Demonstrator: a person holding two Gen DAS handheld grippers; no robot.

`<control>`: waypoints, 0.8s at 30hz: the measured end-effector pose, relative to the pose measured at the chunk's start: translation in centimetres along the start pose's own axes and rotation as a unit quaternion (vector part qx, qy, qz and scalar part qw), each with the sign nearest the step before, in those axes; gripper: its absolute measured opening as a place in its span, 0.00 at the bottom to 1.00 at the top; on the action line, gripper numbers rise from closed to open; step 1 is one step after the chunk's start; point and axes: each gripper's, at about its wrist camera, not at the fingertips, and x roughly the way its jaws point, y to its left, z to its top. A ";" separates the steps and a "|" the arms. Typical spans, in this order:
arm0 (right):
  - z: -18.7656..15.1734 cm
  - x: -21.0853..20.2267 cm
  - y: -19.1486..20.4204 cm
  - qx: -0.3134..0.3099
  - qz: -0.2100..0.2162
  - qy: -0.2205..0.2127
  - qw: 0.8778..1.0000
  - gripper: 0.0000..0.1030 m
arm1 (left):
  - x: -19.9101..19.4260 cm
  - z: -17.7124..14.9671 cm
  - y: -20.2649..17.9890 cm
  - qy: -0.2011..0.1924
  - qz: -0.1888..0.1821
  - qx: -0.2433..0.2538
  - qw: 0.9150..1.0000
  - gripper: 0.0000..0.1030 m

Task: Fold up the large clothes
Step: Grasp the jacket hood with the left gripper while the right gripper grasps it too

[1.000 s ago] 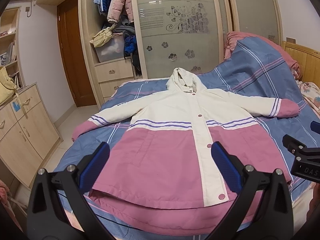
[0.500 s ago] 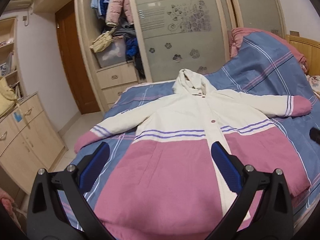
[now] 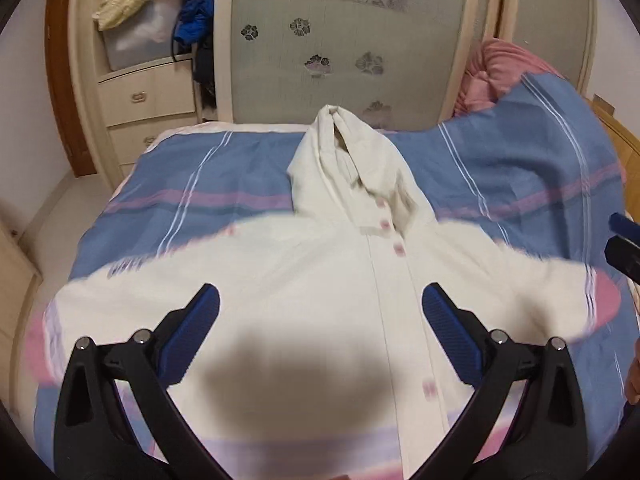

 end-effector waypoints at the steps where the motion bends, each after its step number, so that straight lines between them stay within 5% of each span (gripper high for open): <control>1: 1.5 2.3 -1.2 0.015 0.021 0.004 1.000 0.99 | 3.4 2.4 0.7 -0.003 0.008 -0.005 1.000 0.98; 3: 5.5 10.2 -5.0 0.060 0.083 0.039 0.994 0.99 | 8.1 5.9 2.3 -0.008 -0.031 -0.026 0.999 0.98; 6: 9.0 20.1 -9.3 0.121 0.192 0.086 0.970 0.99 | 15.3 10.9 5.2 -0.040 -0.087 -0.100 0.990 0.98; 9: 9.6 25.6 -12.3 0.180 0.248 0.029 0.951 0.99 | 22.8 13.9 7.1 -0.035 -0.088 -0.137 0.986 0.98; 11: 9.0 28.3 -13.5 0.175 0.247 -0.014 0.953 0.99 | 27.2 14.1 8.8 -0.028 -0.096 -0.175 0.979 0.98; 13: 8.2 32.0 -15.0 0.182 0.195 -0.015 0.964 0.99 | 31.2 12.6 10.0 -0.006 -0.172 -0.229 0.958 0.98; 14: 8.0 33.4 -15.4 0.179 0.197 -0.010 0.964 0.99 | 32.5 11.8 9.8 0.001 -0.189 -0.230 0.955 0.98; 16: 7.8 35.6 -15.4 0.172 0.234 0.009 0.957 0.99 | 35.0 11.0 8.5 0.031 -0.164 -0.200 0.966 0.98; 18: 8.1 38.6 -14.4 0.151 0.207 0.080 0.963 0.99 | 35.2 12.4 7.1 0.043 -0.159 -0.157 0.974 0.98; 20: 8.3 39.6 -14.0 0.130 0.193 0.094 0.968 0.99 | 34.7 12.1 6.5 0.030 -0.182 -0.146 0.972 0.98; 24: 8.8 39.9 -14.4 0.149 0.222 0.099 0.958 0.99 | 35.9 11.9 7.2 0.045 -0.200 -0.168 0.964 0.98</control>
